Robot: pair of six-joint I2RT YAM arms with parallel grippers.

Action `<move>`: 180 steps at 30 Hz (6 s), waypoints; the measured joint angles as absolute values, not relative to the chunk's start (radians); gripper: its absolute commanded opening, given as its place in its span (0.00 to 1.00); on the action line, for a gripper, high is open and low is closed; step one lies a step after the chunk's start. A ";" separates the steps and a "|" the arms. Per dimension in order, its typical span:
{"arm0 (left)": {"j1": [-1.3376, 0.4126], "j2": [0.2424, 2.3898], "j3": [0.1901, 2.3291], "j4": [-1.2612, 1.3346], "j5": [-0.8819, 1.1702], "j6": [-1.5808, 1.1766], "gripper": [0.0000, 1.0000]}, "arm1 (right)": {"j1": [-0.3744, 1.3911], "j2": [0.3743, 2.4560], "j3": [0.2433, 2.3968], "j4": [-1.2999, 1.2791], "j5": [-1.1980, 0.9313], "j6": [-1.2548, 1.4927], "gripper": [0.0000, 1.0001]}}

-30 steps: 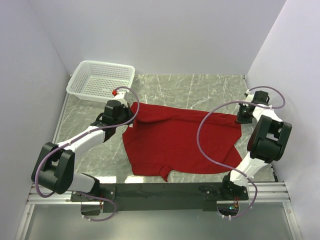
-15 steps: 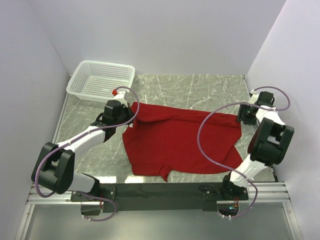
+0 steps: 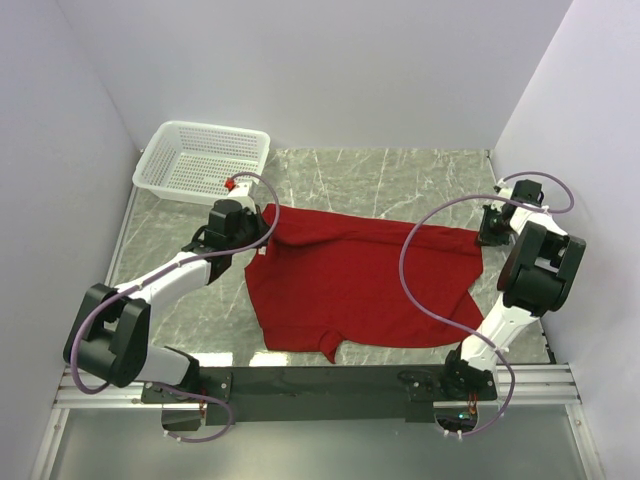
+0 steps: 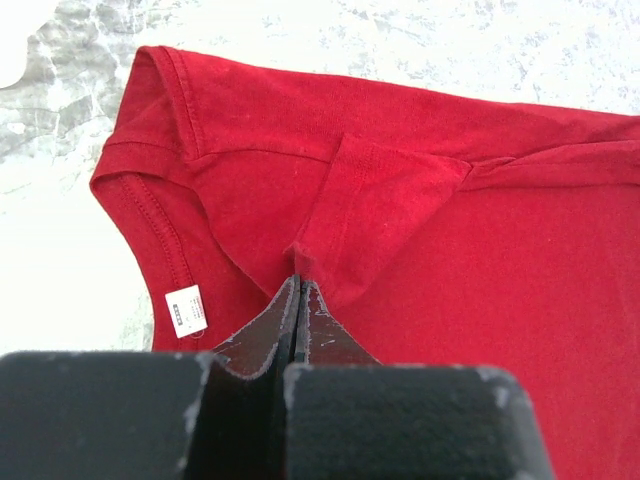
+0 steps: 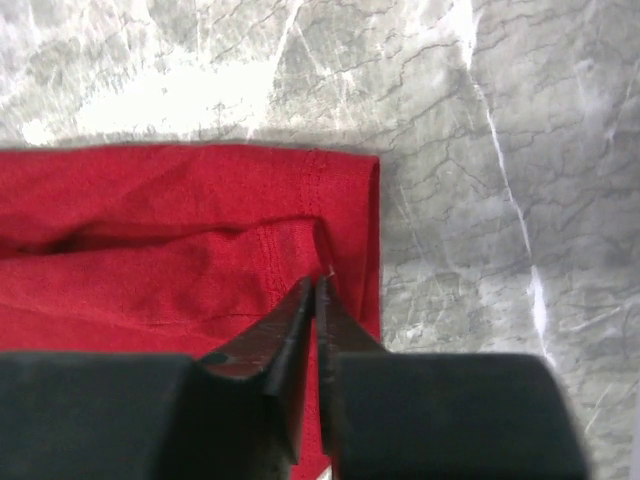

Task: Fold and stack the t-shirts
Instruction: Fold the tshirt

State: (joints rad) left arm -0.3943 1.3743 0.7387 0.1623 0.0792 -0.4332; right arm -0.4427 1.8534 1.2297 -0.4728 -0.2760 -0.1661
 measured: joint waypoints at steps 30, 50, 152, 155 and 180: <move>-0.394 1.356 0.733 0.160 0.086 -0.435 0.01 | -0.498 1.568 0.894 -0.507 -0.358 -0.638 0.29; -0.394 1.205 0.722 0.057 0.134 -0.476 0.01 | -0.536 1.550 0.963 -0.527 -0.476 -0.651 0.38; -0.504 2.054 1.408 -0.245 0.192 -0.272 0.21 | -0.524 1.661 0.981 -0.541 -0.418 -0.516 0.01; -0.504 2.013 1.383 -0.254 0.174 -0.269 0.09 | -0.524 1.662 0.981 -0.541 -0.424 -0.514 0.01; -0.640 1.733 1.100 -0.317 0.331 -0.249 0.41 | -0.524 1.665 0.984 -0.541 -0.431 -0.514 0.01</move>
State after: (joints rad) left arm -0.6403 1.7329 1.1000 -0.3168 0.3309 -0.2493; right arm -0.5243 1.6650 0.9836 -0.5411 -0.4313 -0.5144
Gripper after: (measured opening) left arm 0.328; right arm 0.011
